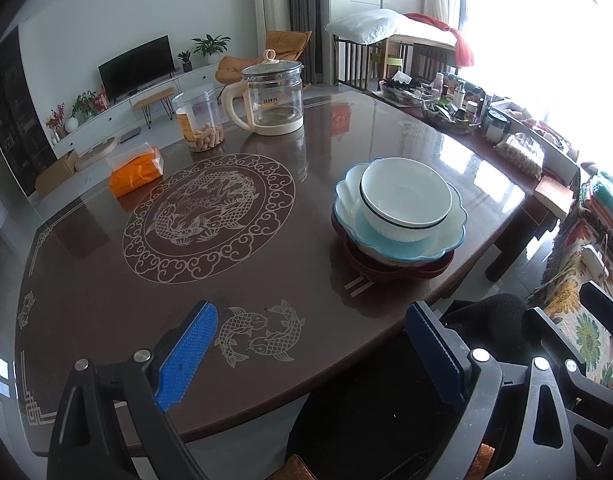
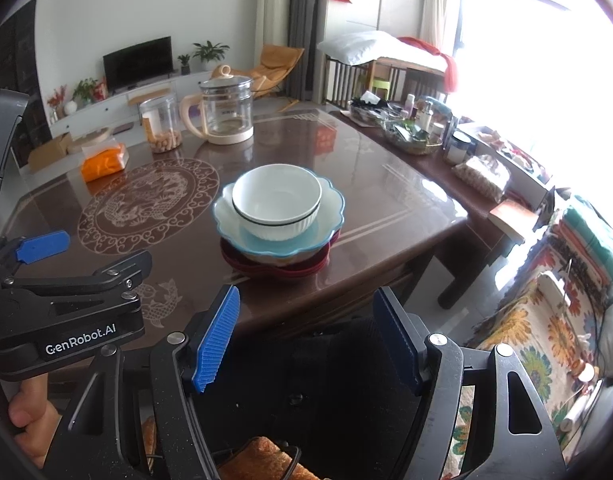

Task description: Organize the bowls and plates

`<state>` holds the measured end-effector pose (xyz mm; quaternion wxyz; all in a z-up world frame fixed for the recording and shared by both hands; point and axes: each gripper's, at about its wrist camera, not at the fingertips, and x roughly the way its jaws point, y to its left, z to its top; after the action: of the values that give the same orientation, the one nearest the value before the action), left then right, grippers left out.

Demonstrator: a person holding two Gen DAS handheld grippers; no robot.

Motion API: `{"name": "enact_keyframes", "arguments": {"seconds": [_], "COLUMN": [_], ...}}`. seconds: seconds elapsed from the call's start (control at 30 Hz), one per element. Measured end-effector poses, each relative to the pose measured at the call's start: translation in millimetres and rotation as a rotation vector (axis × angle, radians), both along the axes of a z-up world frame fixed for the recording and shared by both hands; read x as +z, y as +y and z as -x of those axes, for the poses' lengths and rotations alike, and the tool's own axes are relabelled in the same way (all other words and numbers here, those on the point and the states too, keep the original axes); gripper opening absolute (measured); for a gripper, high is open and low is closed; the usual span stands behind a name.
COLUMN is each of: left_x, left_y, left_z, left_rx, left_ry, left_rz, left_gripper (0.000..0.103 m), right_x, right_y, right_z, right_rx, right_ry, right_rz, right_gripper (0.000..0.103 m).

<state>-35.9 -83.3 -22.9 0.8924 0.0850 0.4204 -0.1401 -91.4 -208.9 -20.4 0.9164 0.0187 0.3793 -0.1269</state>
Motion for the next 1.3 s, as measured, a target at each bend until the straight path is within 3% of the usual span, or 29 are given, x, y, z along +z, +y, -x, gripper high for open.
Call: {"name": "enact_keyframes", "arguments": {"seconds": [0.37,0.73,1.3], "left_x": [-1,7,2], "left_y": [-8,-12,-9], "left_z": [0,-4,-14], "left_rx": [-0.034,-0.027,-0.037], "left_ry": [0.006,-0.046,0.003], "left_rz": [-0.011,-0.027,0.016], "left_gripper": [0.095,0.095,0.095], "right_x": [-1,-2,4], "right_y": [-6,-23,-13], "right_z": [0,-4,-12], "right_rx": [-0.032,-0.067,-0.069], "right_ry": [-0.011,-0.015,-0.026], "right_rz": [0.015,-0.047,0.011], "right_gripper": [0.074,0.074,0.074]}}
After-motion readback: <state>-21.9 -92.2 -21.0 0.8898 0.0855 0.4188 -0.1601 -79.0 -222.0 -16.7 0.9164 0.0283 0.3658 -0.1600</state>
